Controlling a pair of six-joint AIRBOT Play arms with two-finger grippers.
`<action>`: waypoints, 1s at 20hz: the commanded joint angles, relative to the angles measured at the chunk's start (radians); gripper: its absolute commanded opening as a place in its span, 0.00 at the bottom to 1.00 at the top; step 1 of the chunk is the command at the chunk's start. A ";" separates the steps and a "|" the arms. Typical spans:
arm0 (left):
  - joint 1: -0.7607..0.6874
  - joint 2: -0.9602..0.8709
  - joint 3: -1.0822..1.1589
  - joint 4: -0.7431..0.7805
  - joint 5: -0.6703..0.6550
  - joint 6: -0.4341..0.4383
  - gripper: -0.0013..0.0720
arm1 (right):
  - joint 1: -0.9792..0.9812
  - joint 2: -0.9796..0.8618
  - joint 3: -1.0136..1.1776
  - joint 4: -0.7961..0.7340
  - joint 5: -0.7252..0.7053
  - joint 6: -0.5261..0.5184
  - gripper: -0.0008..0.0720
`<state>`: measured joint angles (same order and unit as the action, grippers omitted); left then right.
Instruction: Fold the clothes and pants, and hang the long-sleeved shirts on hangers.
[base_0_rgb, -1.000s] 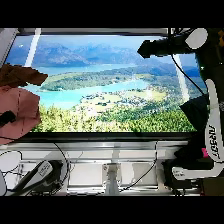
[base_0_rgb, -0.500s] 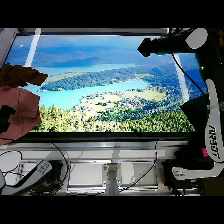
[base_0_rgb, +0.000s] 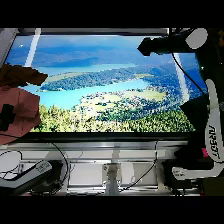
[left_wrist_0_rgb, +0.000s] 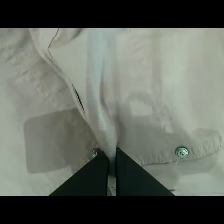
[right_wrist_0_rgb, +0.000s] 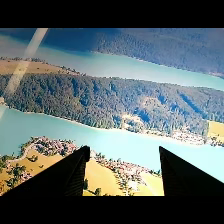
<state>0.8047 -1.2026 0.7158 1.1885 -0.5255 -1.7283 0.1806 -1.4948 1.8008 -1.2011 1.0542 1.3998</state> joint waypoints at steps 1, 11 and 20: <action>-0.001 -0.009 0.001 -0.016 0.038 0.001 0.05 | 0.001 0.001 0.000 0.000 0.000 0.000 0.69; -0.317 0.133 0.001 -0.016 -0.009 0.114 0.05 | 0.001 0.001 0.000 0.000 0.001 0.000 0.69; -0.933 0.192 0.001 -0.016 0.074 0.075 0.05 | 0.000 0.003 0.000 -0.080 0.026 0.000 0.62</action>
<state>0.0616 -1.0069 0.7158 1.1721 -0.5125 -1.6283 0.1806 -1.4940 1.8008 -1.2301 1.0626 1.3994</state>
